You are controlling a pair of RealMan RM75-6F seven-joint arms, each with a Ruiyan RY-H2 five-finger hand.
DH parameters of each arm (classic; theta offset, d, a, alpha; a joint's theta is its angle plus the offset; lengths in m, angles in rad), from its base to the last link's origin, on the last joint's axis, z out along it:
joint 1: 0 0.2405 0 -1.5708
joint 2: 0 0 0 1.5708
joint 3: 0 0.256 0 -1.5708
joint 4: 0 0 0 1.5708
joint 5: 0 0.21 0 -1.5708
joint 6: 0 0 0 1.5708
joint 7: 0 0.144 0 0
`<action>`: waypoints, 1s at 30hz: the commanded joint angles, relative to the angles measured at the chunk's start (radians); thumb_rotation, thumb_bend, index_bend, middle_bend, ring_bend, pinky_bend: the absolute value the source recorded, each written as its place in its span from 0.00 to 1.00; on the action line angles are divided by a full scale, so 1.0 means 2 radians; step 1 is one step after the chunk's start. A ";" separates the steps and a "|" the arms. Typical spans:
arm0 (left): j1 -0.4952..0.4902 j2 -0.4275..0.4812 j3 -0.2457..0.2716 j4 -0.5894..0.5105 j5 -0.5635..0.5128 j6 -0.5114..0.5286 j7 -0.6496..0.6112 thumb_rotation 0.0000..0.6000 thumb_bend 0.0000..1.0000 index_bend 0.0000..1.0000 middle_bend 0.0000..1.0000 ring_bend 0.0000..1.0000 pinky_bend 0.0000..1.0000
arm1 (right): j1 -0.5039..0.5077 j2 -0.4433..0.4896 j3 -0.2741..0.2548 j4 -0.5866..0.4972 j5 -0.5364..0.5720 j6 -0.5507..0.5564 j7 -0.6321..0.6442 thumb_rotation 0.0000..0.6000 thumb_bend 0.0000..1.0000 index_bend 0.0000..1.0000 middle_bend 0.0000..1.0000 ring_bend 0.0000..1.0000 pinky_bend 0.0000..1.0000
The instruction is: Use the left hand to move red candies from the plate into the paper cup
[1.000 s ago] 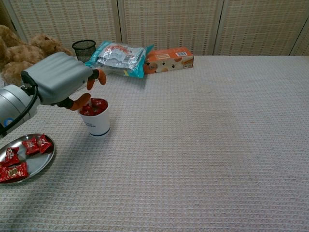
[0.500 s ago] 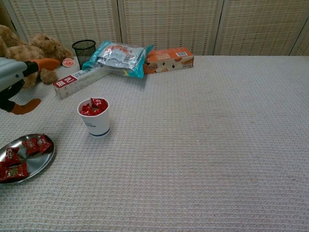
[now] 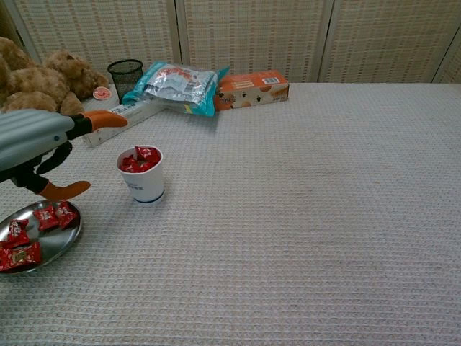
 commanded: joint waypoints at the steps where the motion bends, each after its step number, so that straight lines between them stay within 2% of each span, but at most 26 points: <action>1: -0.018 -0.012 -0.013 0.011 -0.001 -0.020 -0.010 1.00 0.37 0.00 0.00 0.76 1.00 | 0.000 0.000 0.000 0.000 0.001 0.000 0.000 1.00 0.09 0.00 0.00 0.00 0.00; 9: -0.060 0.000 -0.021 -0.001 -0.059 -0.104 0.051 1.00 0.37 0.00 0.00 0.75 1.00 | 0.002 -0.001 0.000 0.000 0.004 -0.006 -0.004 1.00 0.09 0.00 0.00 0.00 0.00; 19: -0.086 -0.009 -0.033 0.013 -0.110 -0.120 0.091 1.00 0.37 0.00 0.00 0.75 1.00 | 0.003 0.000 0.002 0.000 0.009 -0.008 -0.004 1.00 0.09 0.00 0.00 0.00 0.00; 25: -0.093 -0.013 -0.030 0.022 -0.125 -0.121 0.099 1.00 0.37 0.00 0.10 0.75 1.00 | 0.003 -0.001 0.003 0.001 0.012 -0.009 -0.005 1.00 0.09 0.00 0.00 0.00 0.00; 30: -0.095 -0.013 -0.027 0.024 -0.132 -0.116 0.106 1.00 0.37 0.11 0.19 0.75 1.00 | 0.003 -0.001 0.003 0.001 0.013 -0.009 -0.006 1.00 0.09 0.00 0.00 0.00 0.00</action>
